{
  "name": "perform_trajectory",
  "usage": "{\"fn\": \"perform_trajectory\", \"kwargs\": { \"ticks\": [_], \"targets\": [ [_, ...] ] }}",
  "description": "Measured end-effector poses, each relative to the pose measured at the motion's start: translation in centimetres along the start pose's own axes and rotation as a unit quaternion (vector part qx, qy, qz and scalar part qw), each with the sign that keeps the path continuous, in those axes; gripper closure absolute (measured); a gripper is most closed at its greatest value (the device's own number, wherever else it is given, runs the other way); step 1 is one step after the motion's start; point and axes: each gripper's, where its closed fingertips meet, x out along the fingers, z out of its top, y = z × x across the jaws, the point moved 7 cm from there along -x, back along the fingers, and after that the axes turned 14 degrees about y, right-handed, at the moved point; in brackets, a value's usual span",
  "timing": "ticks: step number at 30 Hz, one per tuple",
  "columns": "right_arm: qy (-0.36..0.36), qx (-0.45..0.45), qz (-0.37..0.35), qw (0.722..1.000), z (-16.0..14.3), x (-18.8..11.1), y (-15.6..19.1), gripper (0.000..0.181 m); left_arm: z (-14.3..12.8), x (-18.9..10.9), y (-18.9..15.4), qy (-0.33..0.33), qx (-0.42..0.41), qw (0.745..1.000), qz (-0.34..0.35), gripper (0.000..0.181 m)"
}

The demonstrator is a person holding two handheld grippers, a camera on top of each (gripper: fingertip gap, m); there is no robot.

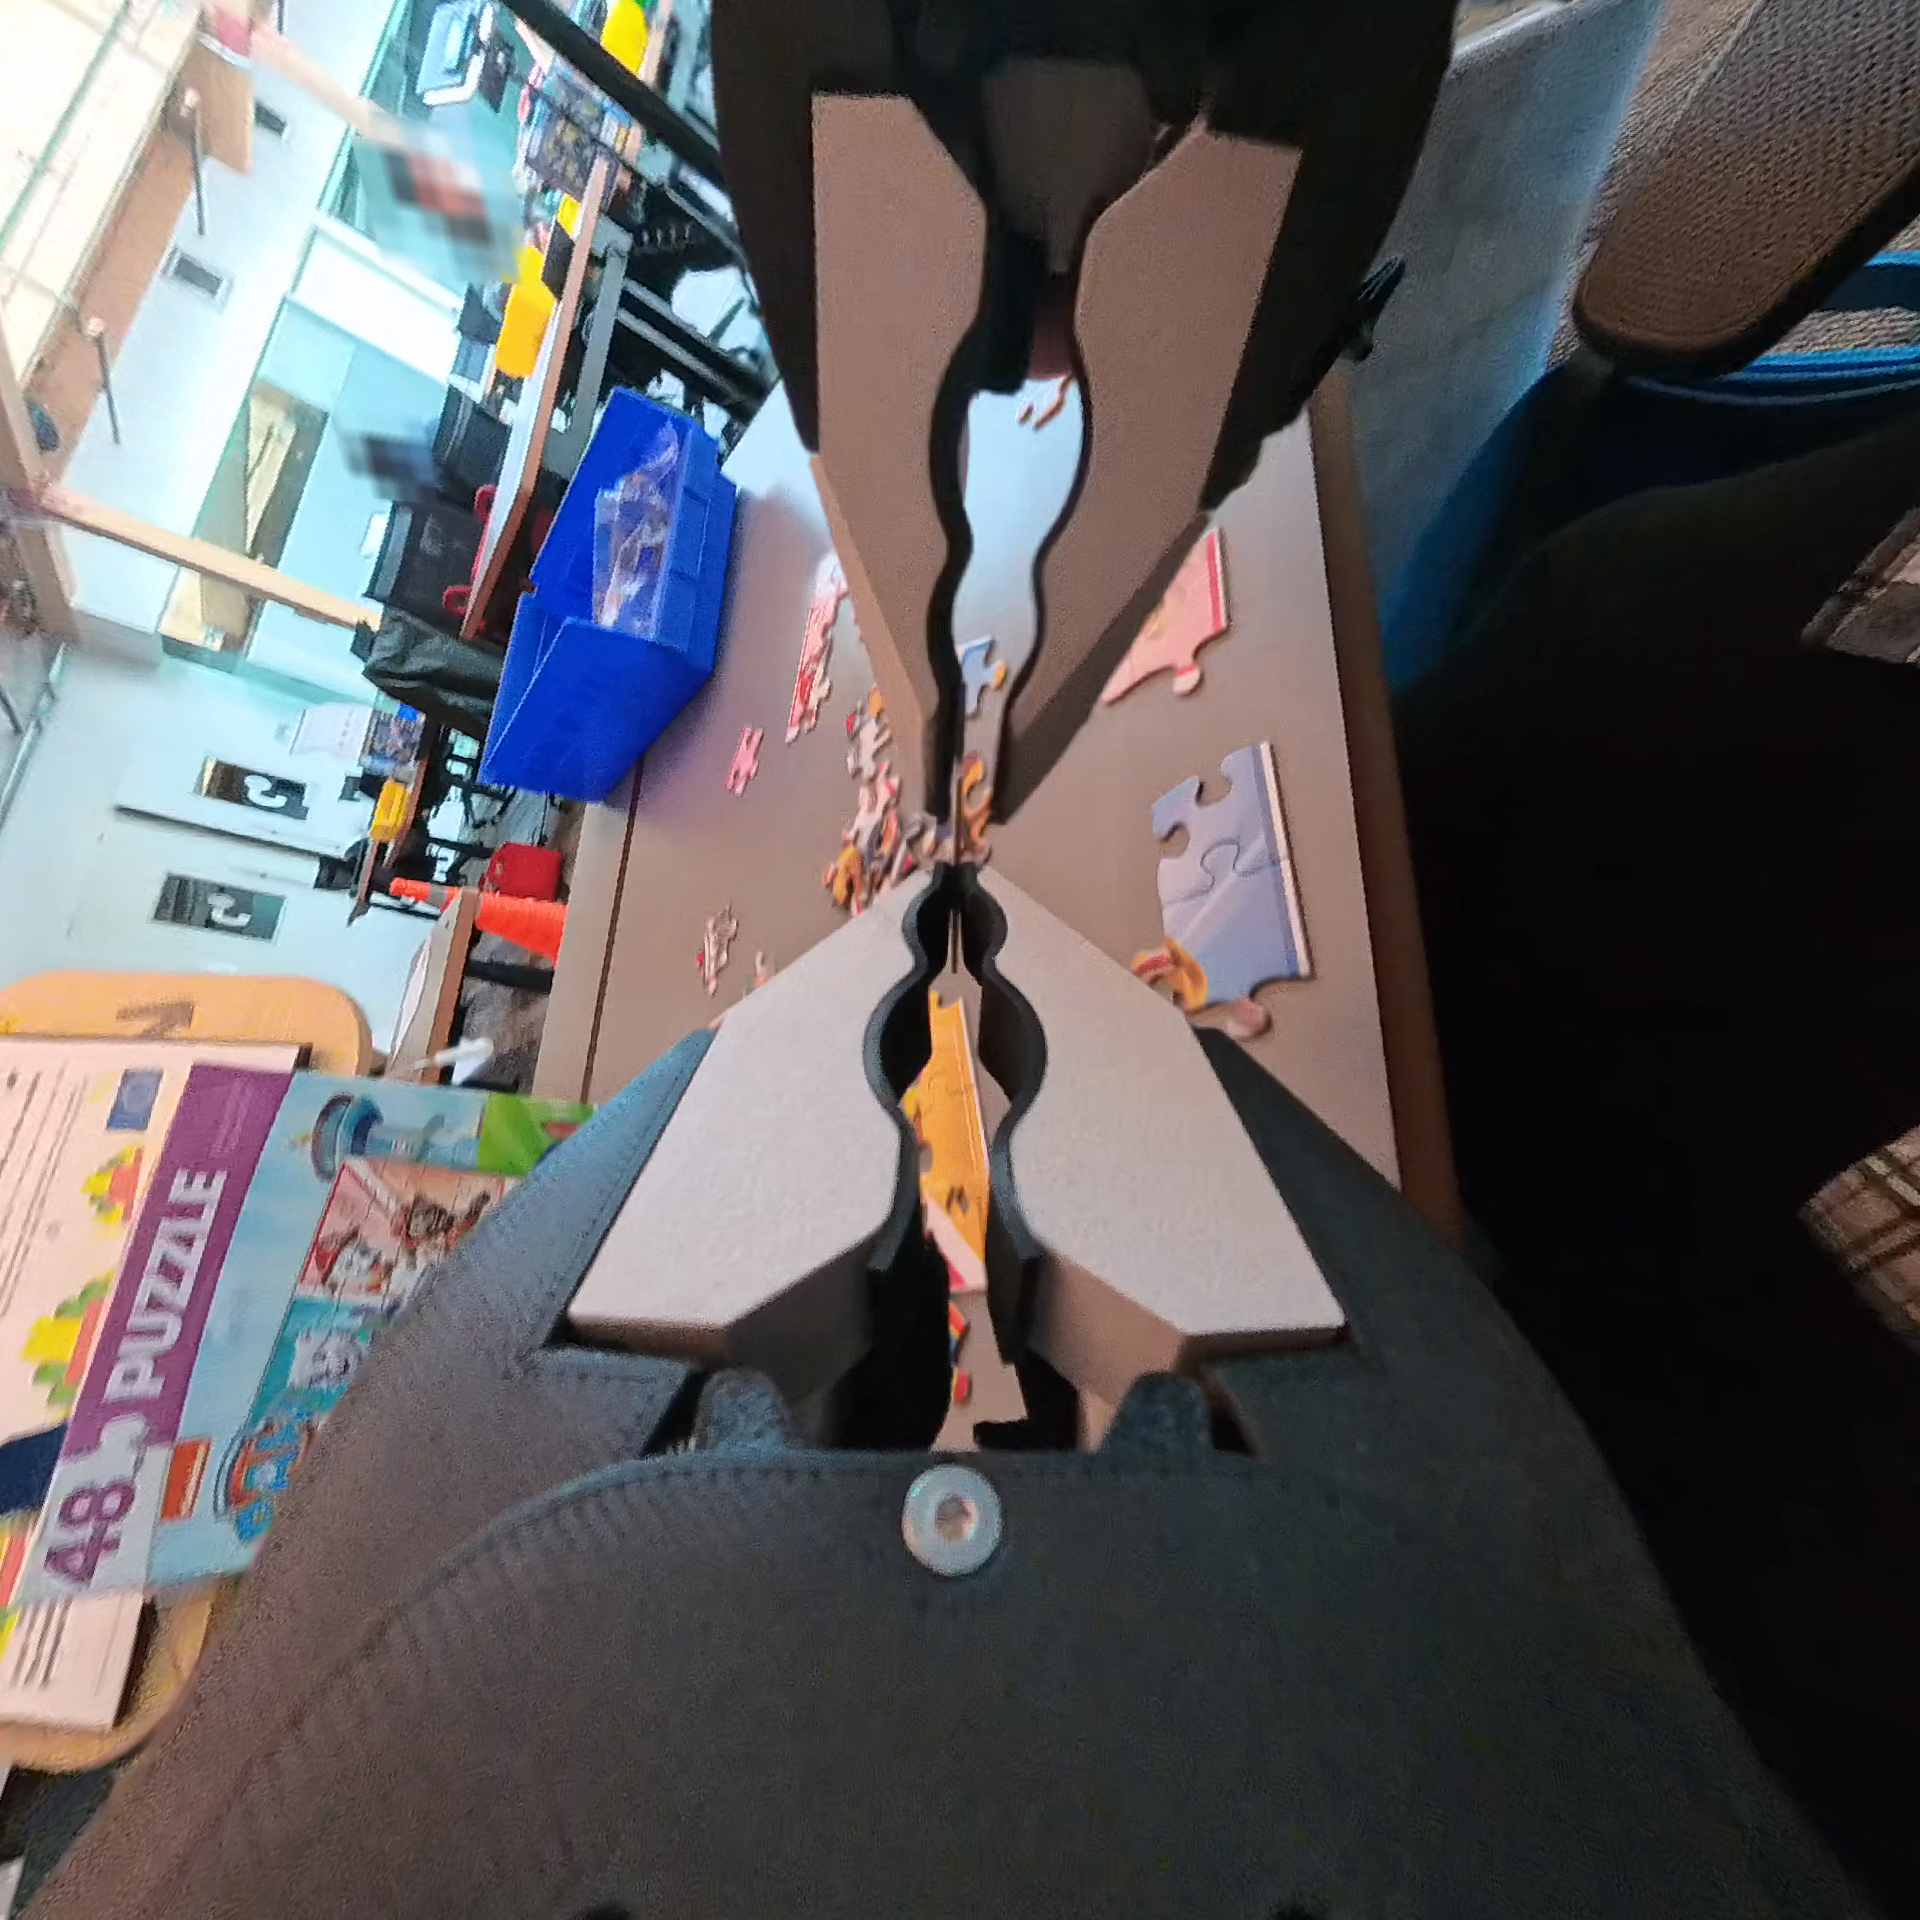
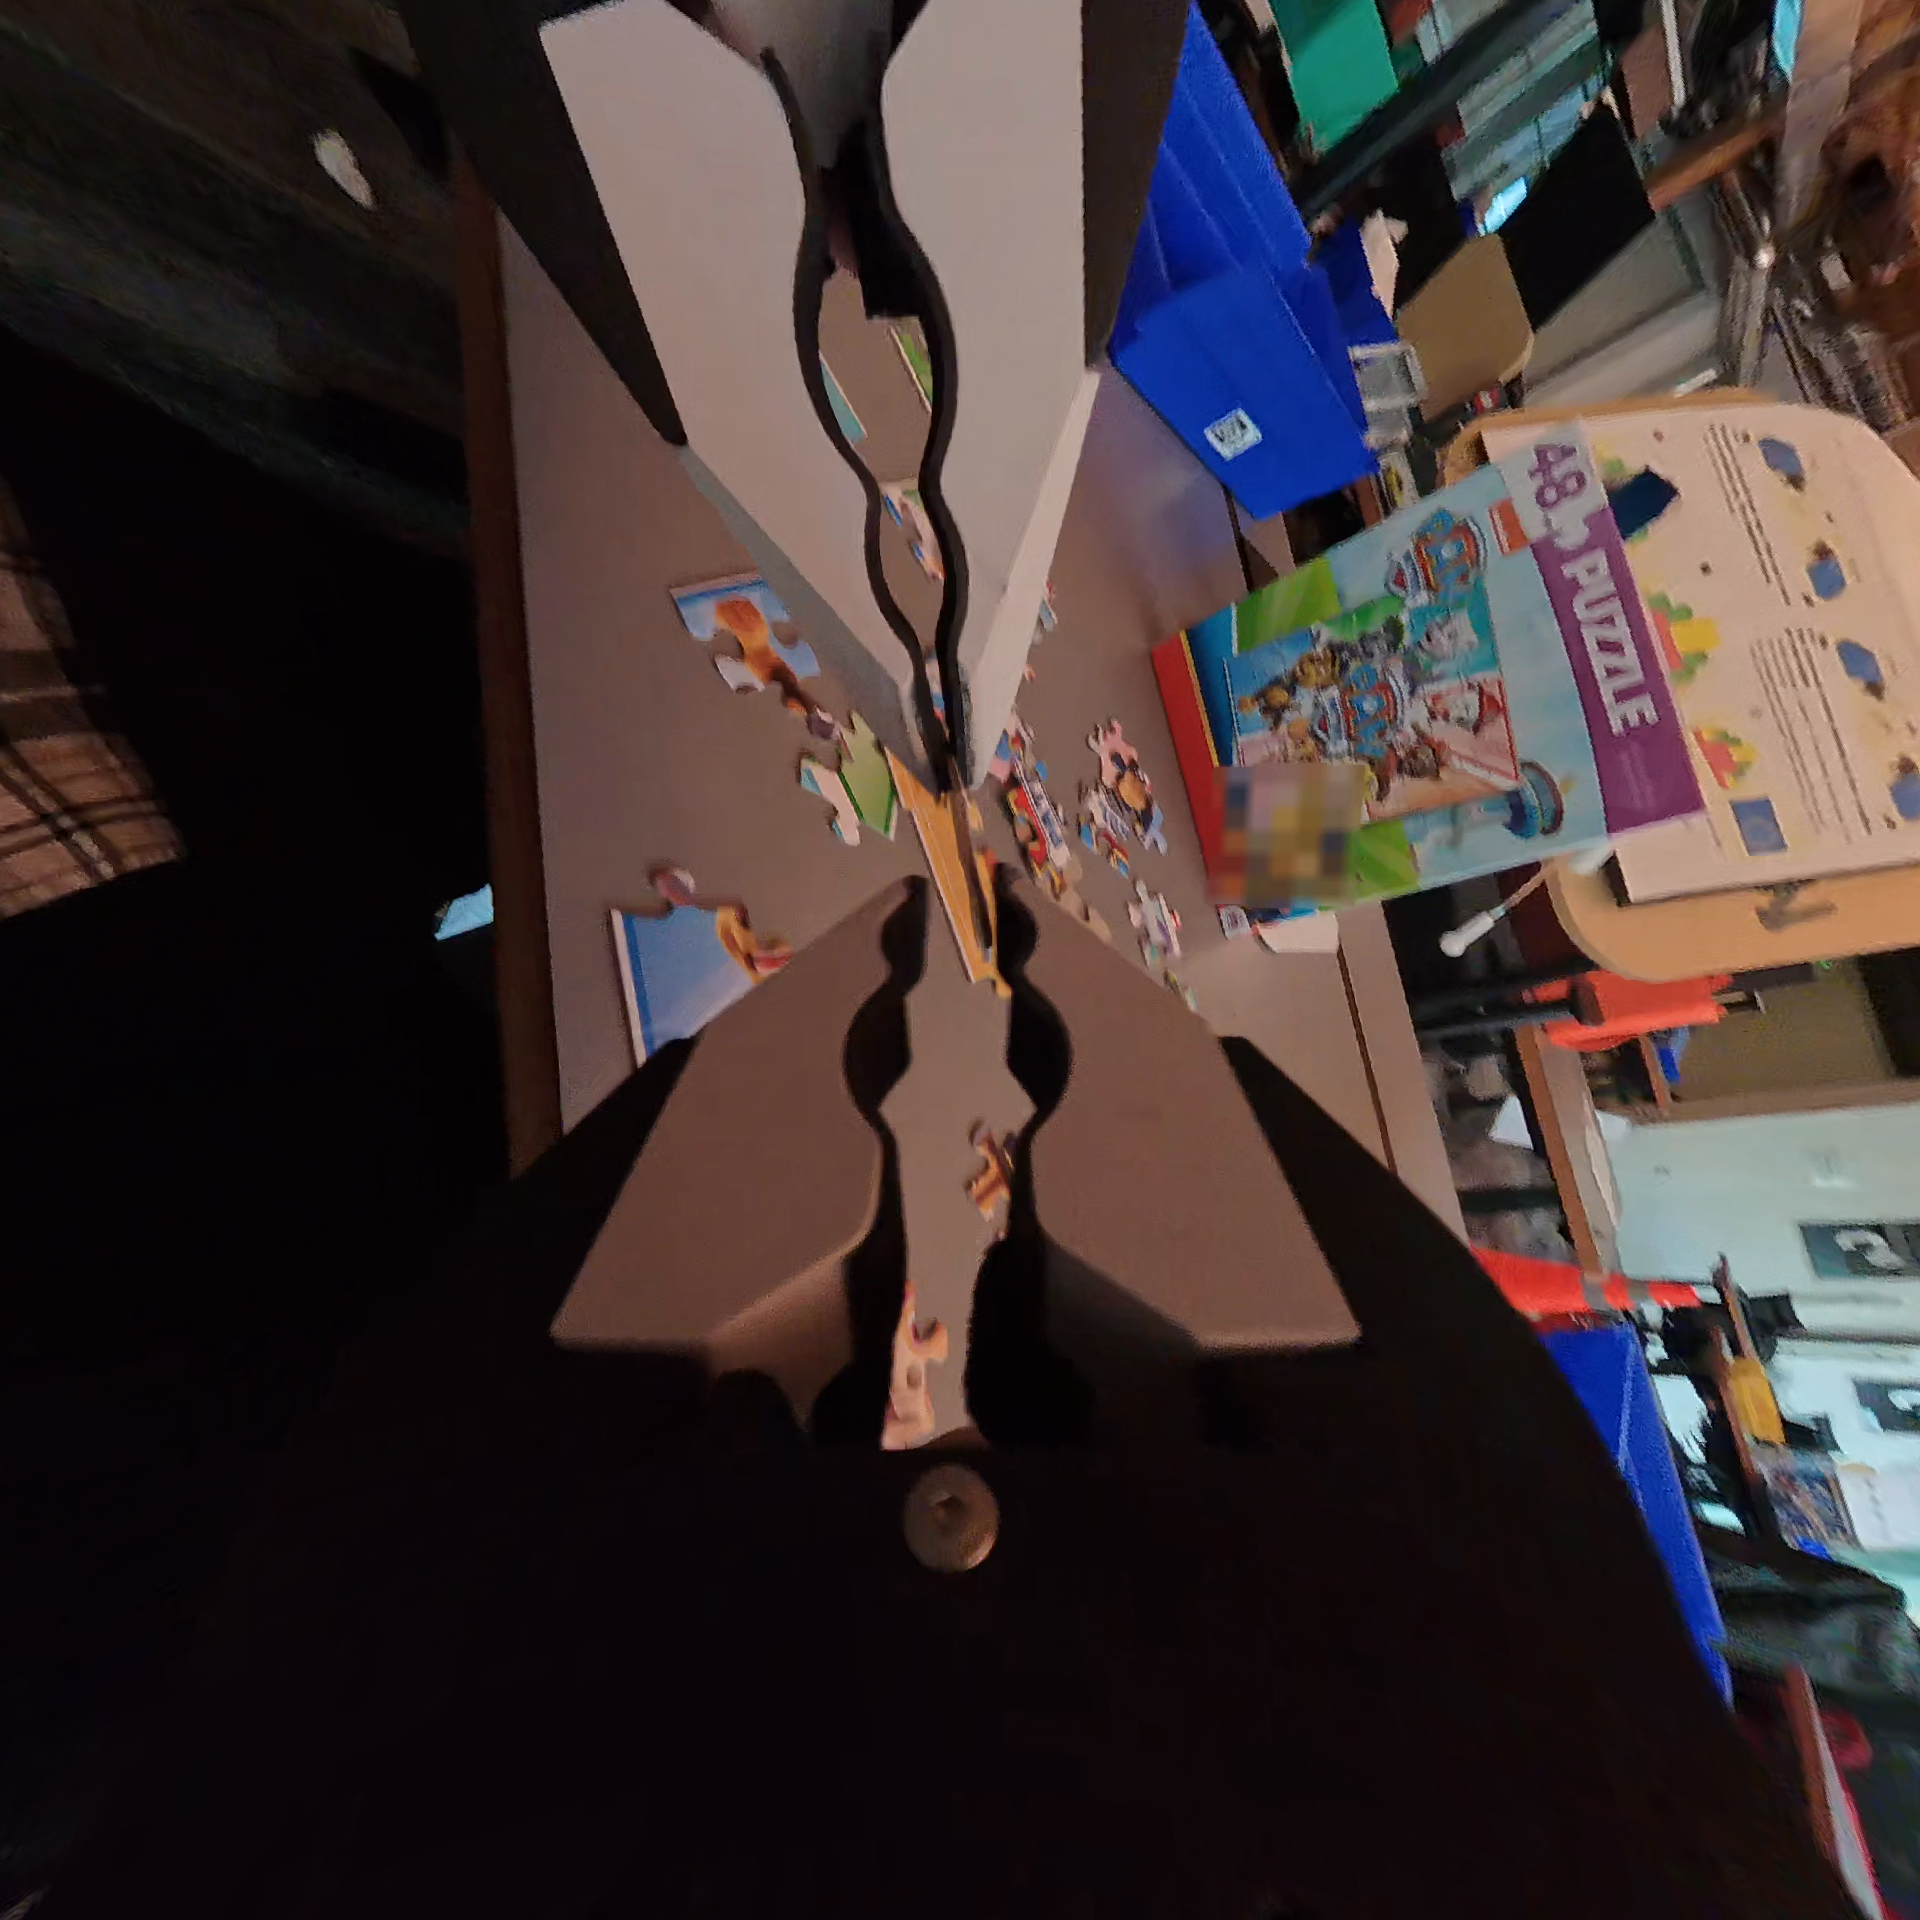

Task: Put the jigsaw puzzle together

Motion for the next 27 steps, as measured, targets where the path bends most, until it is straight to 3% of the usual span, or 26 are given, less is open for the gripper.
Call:
{"fn": "perform_trajectory", "kwargs": {
  "ticks": [2,12,17,19,21,27],
  "targets": [
    [0.016,0.005,-0.013,1.000,-0.9,-0.3,-0.2,0.180,0.7,0.8,0.1,-0.013,0.010,1.000,-0.006,0.180],
    [0.090,0.036,-0.030,0.995,-6.7,-1.9,-2.2,0.181,3.8,6.6,1.8,-0.054,-0.014,0.997,-0.059,0.174],
    [0.214,0.085,-0.046,0.972,-13.5,-2.1,-4.1,0.181,3.6,12.2,4.7,0.002,-0.074,0.989,-0.128,0.172],
    [0.254,0.090,-0.041,0.962,-15.7,-1.8,-4.2,0.181,3.0,15.4,5.7,0.070,-0.100,0.980,-0.159,0.171],
    [0.281,0.091,-0.030,0.955,-17.0,-1.2,-4.0,0.181,2.5,18.1,6.5,0.115,-0.108,0.971,-0.177,0.168],
    [0.320,0.075,0.015,0.944,-18.1,0.4,-2.7,0.178,3.2,22.8,7.6,0.122,-0.147,0.949,-0.251,0.161]
  ]
}}
